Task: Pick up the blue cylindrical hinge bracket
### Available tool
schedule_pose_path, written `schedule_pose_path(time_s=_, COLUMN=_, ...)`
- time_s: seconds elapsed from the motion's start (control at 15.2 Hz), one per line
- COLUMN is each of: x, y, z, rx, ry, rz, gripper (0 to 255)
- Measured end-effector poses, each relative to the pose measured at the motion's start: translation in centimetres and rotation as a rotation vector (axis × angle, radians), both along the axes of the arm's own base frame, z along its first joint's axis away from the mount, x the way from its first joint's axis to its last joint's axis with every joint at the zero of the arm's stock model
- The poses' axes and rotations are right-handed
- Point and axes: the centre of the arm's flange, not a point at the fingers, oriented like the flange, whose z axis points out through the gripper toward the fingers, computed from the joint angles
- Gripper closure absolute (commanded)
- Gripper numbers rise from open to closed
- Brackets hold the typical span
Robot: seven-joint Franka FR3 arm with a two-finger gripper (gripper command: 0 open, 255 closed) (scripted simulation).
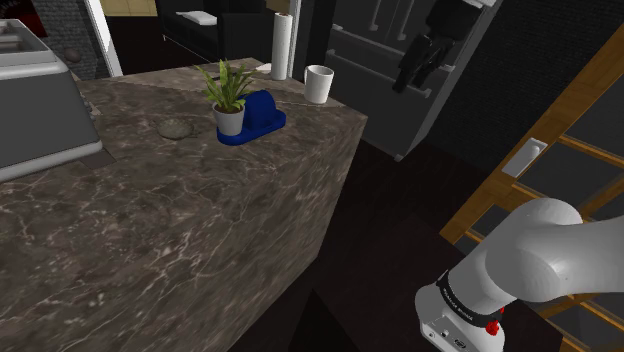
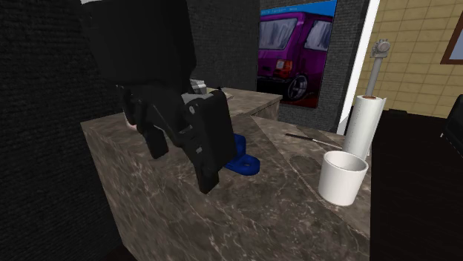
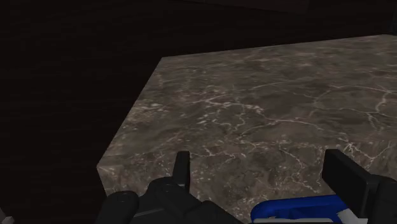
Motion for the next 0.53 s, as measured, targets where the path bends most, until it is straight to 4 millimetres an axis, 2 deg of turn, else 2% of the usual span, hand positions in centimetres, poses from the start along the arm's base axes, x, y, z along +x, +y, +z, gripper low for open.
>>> schedule_pose_path(time_s=0.13, x=0.1, y=0.4, z=-0.1, rx=0.008, ry=0.001, rz=-0.018, gripper=0)
schedule_pose_path(time_s=0.53, x=2.5, y=5.7, z=-2.9, rx=0.113, ry=0.017, rz=-0.256, gripper=0)
